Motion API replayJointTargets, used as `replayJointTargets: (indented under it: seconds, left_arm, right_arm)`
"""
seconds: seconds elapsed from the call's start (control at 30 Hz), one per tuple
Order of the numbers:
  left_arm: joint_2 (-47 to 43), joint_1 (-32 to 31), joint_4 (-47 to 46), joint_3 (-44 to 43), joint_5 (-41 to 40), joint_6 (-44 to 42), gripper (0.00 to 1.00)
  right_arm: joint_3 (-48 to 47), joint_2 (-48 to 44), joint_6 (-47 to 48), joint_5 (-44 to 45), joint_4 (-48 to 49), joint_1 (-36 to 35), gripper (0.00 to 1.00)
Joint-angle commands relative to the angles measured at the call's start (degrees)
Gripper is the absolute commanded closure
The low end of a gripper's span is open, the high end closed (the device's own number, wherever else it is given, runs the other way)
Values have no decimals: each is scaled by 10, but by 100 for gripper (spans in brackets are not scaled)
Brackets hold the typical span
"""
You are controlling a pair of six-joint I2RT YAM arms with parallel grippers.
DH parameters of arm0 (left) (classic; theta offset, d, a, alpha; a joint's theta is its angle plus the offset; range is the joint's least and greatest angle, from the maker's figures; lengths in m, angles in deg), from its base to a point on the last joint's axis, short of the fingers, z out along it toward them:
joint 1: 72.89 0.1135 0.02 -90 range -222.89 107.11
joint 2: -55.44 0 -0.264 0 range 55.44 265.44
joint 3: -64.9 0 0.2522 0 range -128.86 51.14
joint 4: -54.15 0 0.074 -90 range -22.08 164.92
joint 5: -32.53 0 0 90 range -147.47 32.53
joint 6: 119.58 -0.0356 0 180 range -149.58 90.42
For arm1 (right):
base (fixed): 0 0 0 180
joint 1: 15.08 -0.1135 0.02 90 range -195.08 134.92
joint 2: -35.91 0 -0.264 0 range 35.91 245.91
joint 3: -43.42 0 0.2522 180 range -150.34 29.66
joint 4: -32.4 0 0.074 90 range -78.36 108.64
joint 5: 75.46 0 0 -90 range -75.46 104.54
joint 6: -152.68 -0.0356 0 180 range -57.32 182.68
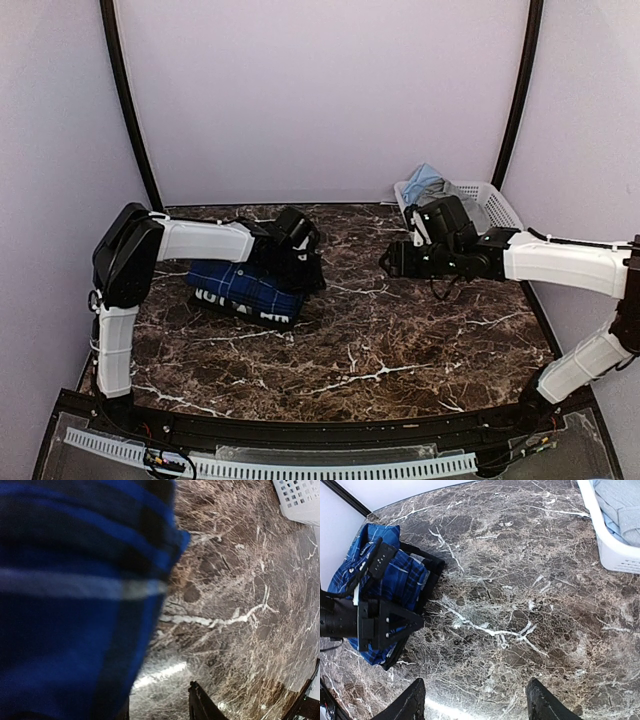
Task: Fold and stack the long sleeve shirts
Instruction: Move the square-folded shirt to the corner of the board.
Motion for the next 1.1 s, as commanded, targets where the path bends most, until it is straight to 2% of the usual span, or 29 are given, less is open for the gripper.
replayJointTargets:
  seconds: [0.0,0.4,0.63,0.83,1.07]
  left_arm:
    - [-8,36,25,24,-31,-9,61]
    - [-74,167,-10,129,-52,-20,61]
    - [-101,247,-8,158,-51,-50,62]
    - [-111,283,-7,170,-44,-60,62]
    - [-123,288,-5,162,-15,-76,62]
  right_arm:
    - [13,-15,-14,0,4,2,34]
    - [41,-31,-23,0,11,2,34]
    - [45,-27,-24,-5,16,2,34]
    - [40,-19,-23,-9,16,3,34]
    - [31,-17,-21,-2,6,2,34]
